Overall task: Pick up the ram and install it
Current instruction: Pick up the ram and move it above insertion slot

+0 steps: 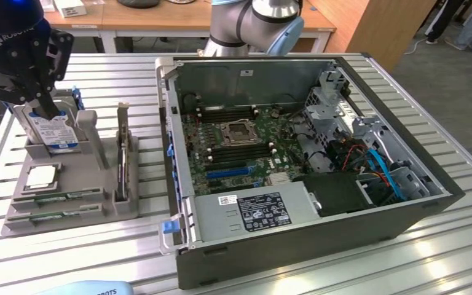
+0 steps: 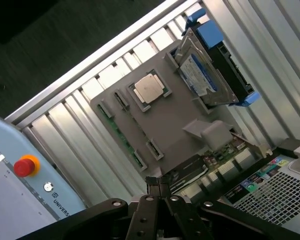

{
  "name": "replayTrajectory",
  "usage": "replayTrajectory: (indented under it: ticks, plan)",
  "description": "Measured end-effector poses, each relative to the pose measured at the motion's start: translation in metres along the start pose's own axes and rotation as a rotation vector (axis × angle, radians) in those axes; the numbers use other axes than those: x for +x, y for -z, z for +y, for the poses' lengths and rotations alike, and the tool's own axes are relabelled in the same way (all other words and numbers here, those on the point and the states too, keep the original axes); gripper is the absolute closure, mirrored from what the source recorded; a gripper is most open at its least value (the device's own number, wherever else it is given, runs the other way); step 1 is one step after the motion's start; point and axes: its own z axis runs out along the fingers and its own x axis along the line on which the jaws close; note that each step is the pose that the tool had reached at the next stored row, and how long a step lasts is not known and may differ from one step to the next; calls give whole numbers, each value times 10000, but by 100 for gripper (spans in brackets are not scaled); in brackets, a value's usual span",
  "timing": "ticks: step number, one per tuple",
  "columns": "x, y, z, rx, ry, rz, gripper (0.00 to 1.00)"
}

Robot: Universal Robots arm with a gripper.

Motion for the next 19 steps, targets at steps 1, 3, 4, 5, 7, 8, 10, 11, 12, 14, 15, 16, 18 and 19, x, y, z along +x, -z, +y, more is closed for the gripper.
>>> replayTrajectory:
  ticks: [1, 3, 4, 5, 7, 8, 10, 11, 12, 14, 15, 16, 18, 19]
  plan:
    - [0, 0, 0, 2, 99, 4, 90]
    - [0, 0, 0, 5, 225, 10, 90]
    - [0, 0, 0, 6, 245, 12, 90]
    - [0, 0, 0, 6, 245, 13, 90]
    - [0, 0, 0, 7, 245, 13, 90]
    - [0, 0, 0, 7, 245, 13, 90]
    - [0, 0, 0, 6, 246, 13, 90]
    - [0, 0, 0, 7, 245, 13, 90]
    - [0, 0, 0, 7, 245, 13, 90]
    - [0, 0, 0, 6, 245, 13, 90]
    - [0, 0, 0, 6, 246, 13, 90]
    - [0, 0, 0, 6, 250, 13, 90]
    - [0, 0, 0, 6, 267, 14, 90]
    - [0, 0, 0, 6, 281, 14, 90]
